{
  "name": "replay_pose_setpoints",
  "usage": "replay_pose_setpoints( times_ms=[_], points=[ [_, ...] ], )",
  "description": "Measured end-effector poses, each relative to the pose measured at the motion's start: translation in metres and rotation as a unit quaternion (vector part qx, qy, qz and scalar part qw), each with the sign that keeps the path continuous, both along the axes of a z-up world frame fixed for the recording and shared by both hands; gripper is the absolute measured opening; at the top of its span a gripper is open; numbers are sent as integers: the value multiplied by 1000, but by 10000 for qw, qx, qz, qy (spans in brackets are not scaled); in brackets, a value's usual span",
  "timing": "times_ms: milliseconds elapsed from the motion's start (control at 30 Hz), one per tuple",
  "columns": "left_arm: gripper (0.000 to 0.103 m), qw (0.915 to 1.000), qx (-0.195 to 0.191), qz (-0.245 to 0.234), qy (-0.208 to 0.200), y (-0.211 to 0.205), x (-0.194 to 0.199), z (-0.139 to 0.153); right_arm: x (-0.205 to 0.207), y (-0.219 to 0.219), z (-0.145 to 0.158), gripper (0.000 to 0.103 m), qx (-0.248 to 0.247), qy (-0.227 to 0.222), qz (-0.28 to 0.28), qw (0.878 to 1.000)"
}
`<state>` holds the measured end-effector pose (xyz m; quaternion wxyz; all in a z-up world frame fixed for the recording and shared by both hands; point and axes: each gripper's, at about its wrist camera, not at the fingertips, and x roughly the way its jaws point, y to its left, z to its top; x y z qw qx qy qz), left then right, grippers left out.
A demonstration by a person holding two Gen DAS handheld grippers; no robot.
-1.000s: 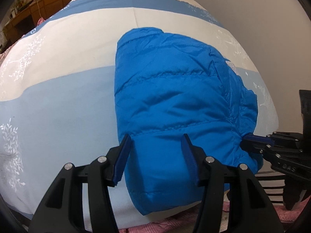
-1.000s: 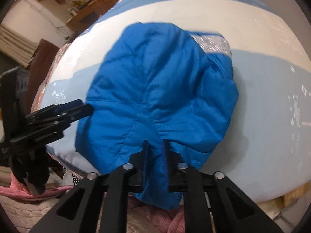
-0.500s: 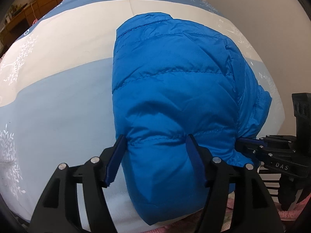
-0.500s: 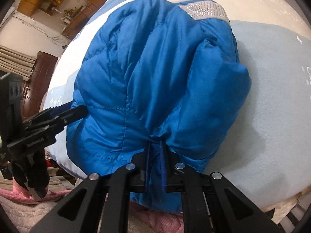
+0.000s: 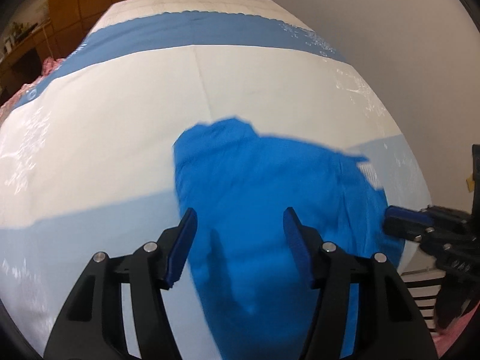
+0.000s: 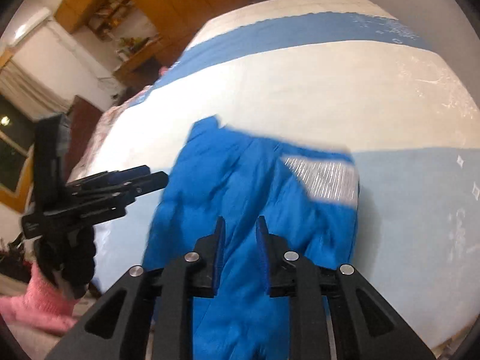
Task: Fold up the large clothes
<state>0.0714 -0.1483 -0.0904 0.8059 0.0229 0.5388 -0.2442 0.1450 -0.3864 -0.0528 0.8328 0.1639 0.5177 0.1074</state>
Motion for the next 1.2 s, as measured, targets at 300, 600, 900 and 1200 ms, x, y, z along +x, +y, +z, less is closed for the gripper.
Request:
replay_pose_setpoints(
  times_ms=[300,600,900,1200],
  points=[
    [58,9980,100,-262,560,-40,47,-46,41,-20,-48,20,-29,482,-422,9979],
    [61,9966,288,-327,700,-52,57,-87,51,-14,-92,16,61,520,-510,9973],
    [57,9992,314,73,241,-34,26,-44,25,-31,-52,22,138,206,-511,9984],
    [60,9989,244,383,107,-17,-20,-63,-2,-21,-80,19,-199,92,-505,9985]
  ],
)
